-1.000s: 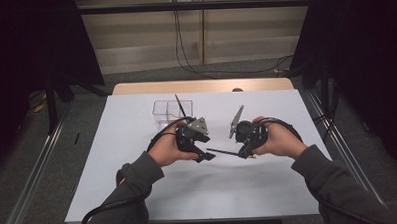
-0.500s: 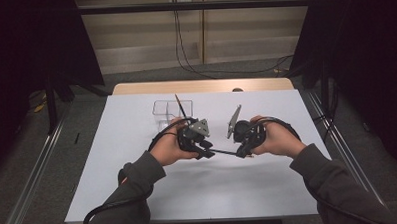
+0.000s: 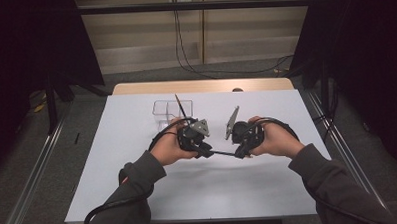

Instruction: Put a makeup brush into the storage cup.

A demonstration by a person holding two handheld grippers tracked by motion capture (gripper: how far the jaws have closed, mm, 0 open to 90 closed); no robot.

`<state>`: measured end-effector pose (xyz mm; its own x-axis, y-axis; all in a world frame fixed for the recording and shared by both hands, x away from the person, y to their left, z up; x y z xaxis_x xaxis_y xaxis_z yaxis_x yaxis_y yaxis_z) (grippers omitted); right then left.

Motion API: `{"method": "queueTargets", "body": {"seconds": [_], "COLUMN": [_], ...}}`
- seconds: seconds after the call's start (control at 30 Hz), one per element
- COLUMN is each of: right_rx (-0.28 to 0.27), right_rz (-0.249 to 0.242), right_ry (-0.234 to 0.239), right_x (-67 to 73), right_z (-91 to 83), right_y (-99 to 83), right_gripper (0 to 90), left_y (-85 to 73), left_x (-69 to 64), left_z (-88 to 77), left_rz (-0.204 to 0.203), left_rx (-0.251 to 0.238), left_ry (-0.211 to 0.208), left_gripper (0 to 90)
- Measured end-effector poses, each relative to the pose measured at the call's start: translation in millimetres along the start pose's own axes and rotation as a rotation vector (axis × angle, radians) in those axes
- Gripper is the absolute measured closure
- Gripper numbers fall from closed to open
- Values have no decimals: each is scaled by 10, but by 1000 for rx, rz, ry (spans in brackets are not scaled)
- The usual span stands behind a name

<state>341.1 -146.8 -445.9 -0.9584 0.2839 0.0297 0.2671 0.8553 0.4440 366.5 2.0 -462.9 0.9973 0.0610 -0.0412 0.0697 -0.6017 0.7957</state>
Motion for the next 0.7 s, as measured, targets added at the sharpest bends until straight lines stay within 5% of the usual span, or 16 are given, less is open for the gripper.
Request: {"method": "queueTargets", "body": {"seconds": [0.7], "right_rx": [2], "right_rz": [-23], "right_ry": [-9], "right_x": [19], "right_z": [2], "right_y": [44], "right_gripper": [850], "left_y": [-15], "left_x": [-11], "left_z": [38], "left_rz": [-10], "left_rx": [27], "left_ry": [-15], "left_gripper": [767]}}
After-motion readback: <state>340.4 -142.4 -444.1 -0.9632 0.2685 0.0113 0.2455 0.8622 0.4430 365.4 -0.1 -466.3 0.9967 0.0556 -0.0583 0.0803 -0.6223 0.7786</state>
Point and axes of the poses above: each handheld gripper's, and its own axes: z roughly forward along the jaws, y roughly out of its top, x roughly to its left, the point moved 6 cm from there along z, roughly forward along the jaws, and after that the axes turned 14 degrees about -x, right-handed, at the moved point
